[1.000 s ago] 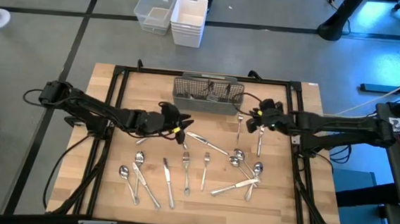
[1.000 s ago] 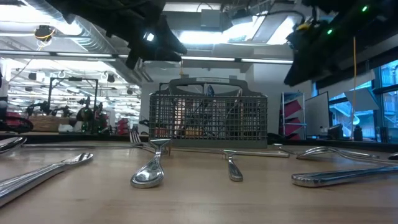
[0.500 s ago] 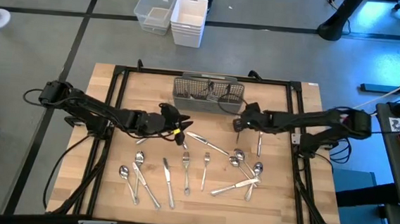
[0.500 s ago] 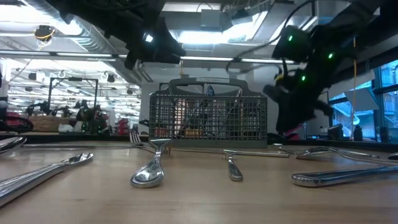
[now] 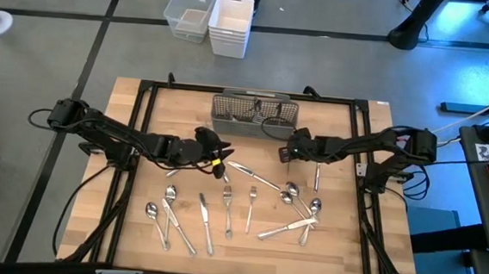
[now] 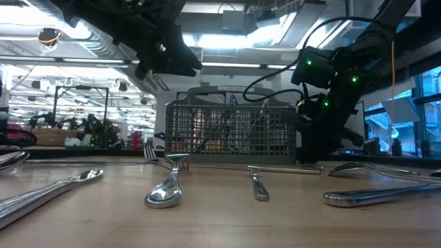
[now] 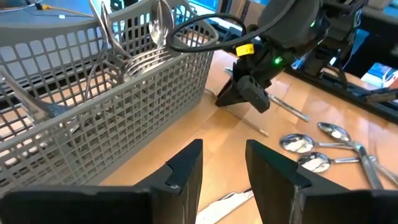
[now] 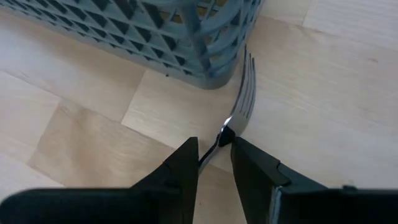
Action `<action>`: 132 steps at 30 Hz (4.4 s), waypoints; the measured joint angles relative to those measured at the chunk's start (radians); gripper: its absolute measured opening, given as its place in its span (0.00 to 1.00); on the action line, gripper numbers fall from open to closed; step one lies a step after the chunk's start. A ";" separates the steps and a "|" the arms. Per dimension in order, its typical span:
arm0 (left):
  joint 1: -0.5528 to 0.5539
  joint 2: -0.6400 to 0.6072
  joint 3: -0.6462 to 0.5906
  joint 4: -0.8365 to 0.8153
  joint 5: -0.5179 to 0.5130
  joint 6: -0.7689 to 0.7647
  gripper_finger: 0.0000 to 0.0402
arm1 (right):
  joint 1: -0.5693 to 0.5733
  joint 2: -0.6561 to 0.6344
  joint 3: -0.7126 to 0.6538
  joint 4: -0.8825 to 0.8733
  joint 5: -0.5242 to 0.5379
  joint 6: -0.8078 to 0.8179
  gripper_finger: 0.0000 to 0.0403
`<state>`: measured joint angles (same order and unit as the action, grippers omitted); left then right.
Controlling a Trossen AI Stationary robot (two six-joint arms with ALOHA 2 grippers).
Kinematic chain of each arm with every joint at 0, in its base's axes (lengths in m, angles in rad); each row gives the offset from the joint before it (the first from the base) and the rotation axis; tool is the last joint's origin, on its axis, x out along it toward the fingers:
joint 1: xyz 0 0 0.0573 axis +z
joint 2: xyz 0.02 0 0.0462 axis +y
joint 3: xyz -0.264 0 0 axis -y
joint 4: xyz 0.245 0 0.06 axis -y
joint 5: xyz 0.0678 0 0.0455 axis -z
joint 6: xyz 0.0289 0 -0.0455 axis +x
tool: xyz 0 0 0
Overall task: Sort silverware
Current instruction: Put the silver fork into the gray silverware organizer, then put the silver spoon into the gray silverware organizer
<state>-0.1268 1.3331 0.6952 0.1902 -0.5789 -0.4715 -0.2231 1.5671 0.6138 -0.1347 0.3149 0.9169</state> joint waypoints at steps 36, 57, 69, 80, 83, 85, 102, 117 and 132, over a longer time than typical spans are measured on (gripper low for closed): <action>0.000 0.000 0.000 -0.008 0.000 -0.031 0.29 | 0.001 -0.254 -0.008 -0.237 0.032 -0.086 0.00; 0.000 -0.032 -0.001 -0.040 0.000 -0.058 0.29 | 0.002 -0.522 -0.004 0.315 -0.096 -0.346 0.00; 0.000 -0.039 -0.001 -0.044 0.000 -0.079 0.29 | 0.000 -0.163 0.034 1.171 -0.048 -0.770 0.00; 0.000 -0.039 -0.001 -0.046 0.000 -0.085 0.29 | 0.000 0.268 0.480 1.168 -0.223 -0.977 0.00; 0.000 -0.039 -0.001 -0.049 0.000 -0.087 0.29 | 0.000 0.328 0.571 1.043 -0.229 -0.999 0.00; 0.000 -0.039 -0.001 -0.056 0.000 -0.096 0.29 | -0.002 0.352 0.606 0.963 -0.219 -1.034 0.00; 0.000 -0.039 -0.001 -0.077 0.000 -0.105 0.29 | -0.033 0.410 0.632 0.788 -0.081 -1.053 0.05; 0.000 -0.039 -0.001 -0.077 0.000 -0.171 0.29 | -0.033 0.410 0.632 0.759 -0.064 -1.053 0.16; 0.000 -0.039 0.000 -0.077 0.000 -0.199 0.29 | -0.032 0.383 0.631 0.660 0.016 -1.091 0.17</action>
<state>-0.1265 1.2938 0.6949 0.1131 -0.5789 -0.6709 -0.2554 1.9503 1.2446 0.5255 0.3308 -0.1740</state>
